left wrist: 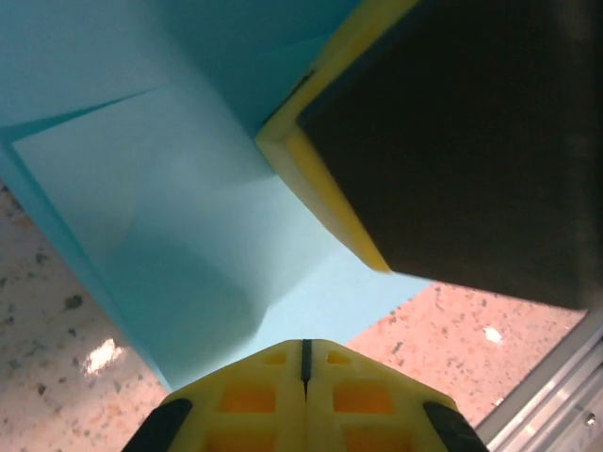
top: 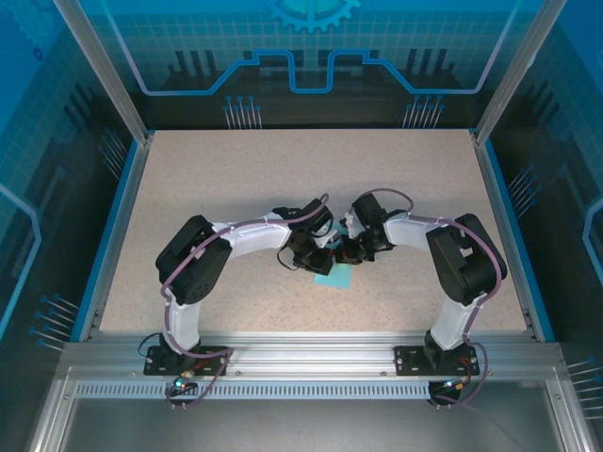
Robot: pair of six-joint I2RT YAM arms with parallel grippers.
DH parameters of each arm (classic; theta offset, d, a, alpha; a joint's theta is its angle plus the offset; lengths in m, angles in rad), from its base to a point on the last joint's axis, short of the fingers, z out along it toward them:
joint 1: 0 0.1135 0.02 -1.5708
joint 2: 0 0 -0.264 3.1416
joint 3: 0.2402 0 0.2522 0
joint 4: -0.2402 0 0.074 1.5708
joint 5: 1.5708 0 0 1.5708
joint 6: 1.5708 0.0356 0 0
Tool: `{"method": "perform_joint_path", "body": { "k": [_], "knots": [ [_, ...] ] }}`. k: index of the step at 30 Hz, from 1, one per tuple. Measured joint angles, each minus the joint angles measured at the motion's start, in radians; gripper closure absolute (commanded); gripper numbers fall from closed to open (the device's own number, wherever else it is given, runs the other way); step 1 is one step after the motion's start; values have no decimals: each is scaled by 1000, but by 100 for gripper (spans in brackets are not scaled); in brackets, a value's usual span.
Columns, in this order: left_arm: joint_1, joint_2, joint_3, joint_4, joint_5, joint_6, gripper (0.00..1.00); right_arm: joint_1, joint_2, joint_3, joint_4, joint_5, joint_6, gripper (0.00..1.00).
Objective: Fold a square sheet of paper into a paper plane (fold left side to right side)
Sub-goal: Fold the triangle a second time at the center of the table.
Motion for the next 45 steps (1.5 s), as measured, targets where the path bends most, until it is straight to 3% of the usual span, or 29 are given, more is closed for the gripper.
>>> {"method": "perform_joint_path", "body": {
  "k": [14, 33, 39, 45],
  "knots": [
    [0, 44, 9, -13, -8, 2, 98, 0, 0, 3, -11, 8, -6, 100],
    [33, -122, -224, 51, -12, -29, 97, -2, 2, 8, -28, 2, -23, 100],
    [72, -172, -244, 26, -11, -33, 82, -8, -31, 8, -21, 30, -18, 74],
    [101, -182, -185, 49, 25, -43, 64, -30, -181, -3, -5, 92, -26, 53]
  ]
}}
